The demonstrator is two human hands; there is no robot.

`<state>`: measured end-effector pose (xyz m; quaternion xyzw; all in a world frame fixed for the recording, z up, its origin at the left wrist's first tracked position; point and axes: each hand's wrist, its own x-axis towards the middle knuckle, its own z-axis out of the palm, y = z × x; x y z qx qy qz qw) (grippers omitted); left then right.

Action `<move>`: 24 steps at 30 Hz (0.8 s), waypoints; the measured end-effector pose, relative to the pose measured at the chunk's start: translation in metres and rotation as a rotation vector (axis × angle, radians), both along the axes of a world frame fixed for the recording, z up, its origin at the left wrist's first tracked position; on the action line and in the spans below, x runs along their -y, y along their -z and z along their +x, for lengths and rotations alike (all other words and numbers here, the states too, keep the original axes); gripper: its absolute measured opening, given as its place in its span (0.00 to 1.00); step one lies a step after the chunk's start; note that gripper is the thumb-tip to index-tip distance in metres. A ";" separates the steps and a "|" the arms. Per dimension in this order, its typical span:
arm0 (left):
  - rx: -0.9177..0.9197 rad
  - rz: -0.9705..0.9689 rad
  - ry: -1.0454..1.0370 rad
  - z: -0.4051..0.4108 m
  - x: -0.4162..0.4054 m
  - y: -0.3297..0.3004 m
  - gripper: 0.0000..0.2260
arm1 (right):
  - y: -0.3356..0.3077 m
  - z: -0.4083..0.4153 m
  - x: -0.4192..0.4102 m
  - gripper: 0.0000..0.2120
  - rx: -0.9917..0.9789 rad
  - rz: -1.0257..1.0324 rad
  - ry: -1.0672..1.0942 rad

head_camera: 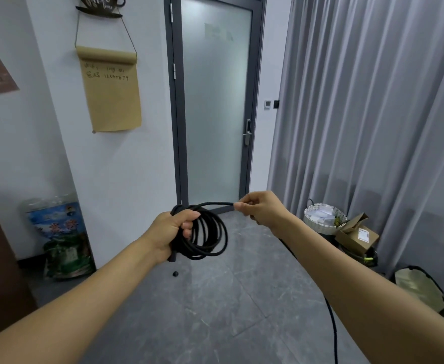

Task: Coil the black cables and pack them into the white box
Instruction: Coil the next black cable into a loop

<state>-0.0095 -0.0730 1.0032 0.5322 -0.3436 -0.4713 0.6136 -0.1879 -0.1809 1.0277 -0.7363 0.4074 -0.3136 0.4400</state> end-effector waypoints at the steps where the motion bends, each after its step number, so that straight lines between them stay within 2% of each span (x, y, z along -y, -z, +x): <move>1: -0.015 0.008 -0.040 0.006 0.000 0.001 0.14 | 0.004 -0.005 0.004 0.08 -0.011 -0.001 0.028; 5: -0.038 0.060 -0.219 0.033 0.004 0.004 0.09 | 0.018 -0.022 0.015 0.06 -0.100 -0.037 0.118; 8: -0.012 0.064 -0.400 0.050 0.004 0.004 0.09 | 0.023 -0.029 0.020 0.07 -0.152 -0.073 0.167; 10: 0.128 0.054 -0.507 0.053 0.006 0.004 0.10 | 0.024 -0.027 0.021 0.06 -0.194 -0.149 0.174; 13: 0.378 -0.008 -0.611 0.039 0.007 -0.001 0.12 | 0.020 -0.012 0.013 0.07 -0.426 -0.381 0.105; 15: 0.481 -0.074 -0.632 0.027 0.008 -0.005 0.11 | 0.015 0.001 0.002 0.09 -0.562 -0.510 0.008; 18: 0.689 -0.131 -0.610 0.015 0.007 -0.009 0.13 | 0.007 0.018 -0.014 0.08 -0.632 -0.619 -0.166; 20: 0.763 -0.140 -0.564 0.009 0.006 -0.008 0.13 | 0.002 0.025 -0.022 0.07 -0.620 -0.630 -0.294; 24: 0.800 -0.159 -0.427 -0.004 0.002 -0.007 0.12 | -0.009 0.027 -0.033 0.07 -0.497 -0.518 -0.467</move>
